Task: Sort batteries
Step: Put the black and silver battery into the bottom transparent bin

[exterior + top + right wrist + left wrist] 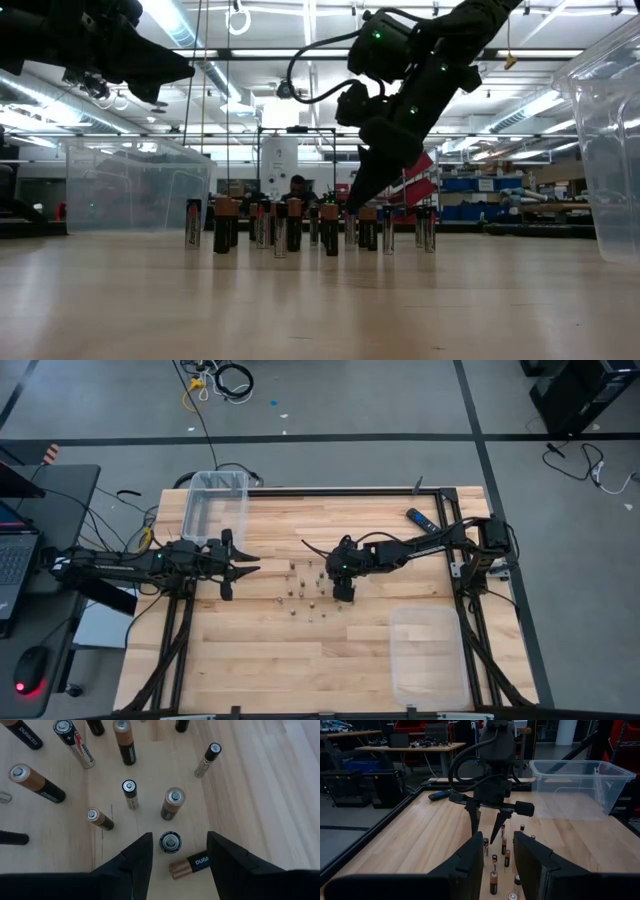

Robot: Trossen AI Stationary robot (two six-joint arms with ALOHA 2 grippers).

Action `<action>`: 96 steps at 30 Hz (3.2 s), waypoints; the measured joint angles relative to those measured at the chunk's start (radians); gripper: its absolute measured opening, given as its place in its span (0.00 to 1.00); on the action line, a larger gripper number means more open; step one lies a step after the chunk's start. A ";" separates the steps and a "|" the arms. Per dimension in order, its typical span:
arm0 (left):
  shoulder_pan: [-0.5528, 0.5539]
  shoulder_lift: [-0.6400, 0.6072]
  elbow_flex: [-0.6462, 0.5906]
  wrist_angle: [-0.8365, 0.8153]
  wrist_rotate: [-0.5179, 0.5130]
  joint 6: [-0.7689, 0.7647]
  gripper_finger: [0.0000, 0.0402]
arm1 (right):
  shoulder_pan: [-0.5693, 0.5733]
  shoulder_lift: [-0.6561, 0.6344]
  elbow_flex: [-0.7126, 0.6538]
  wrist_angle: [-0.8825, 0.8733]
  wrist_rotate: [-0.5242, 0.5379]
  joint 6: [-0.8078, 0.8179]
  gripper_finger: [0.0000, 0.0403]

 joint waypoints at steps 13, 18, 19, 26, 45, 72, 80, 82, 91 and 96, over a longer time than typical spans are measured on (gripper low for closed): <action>0.000 0.000 0.000 0.000 0.000 0.000 0.26 | 0.000 0.000 0.000 -0.015 0.000 0.010 0.36; 0.000 0.000 0.000 0.000 0.000 0.000 0.26 | 0.000 0.000 0.000 -0.015 0.000 0.010 0.35; 0.000 0.000 0.000 0.000 0.000 0.000 0.26 | 0.000 0.000 0.000 -0.015 0.000 0.010 0.35; 0.000 0.000 0.000 0.000 0.000 0.000 0.26 | 0.000 0.000 0.000 -0.005 0.000 0.010 0.36; 0.000 0.000 0.000 0.000 0.000 0.000 0.26 | 0.000 0.001 0.000 0.001 0.000 0.011 0.41; 0.000 0.000 0.000 -0.005 0.000 0.000 0.26 | 0.000 0.001 0.000 0.008 -0.001 0.011 0.36; 0.000 0.000 0.000 -0.007 0.000 0.001 0.26 | 0.000 0.001 0.000 0.007 -0.001 0.011 0.29; 0.000 0.000 0.000 -0.008 0.000 0.001 0.26 | 0.000 0.001 0.000 0.006 -0.001 0.010 0.28; 0.000 0.000 0.000 -0.008 0.000 0.000 0.26 | 0.000 0.001 0.000 0.005 -0.011 0.004 0.22; 0.000 0.000 0.000 -0.008 0.000 0.001 0.26 | 0.000 0.001 0.000 0.005 -0.012 0.000 0.18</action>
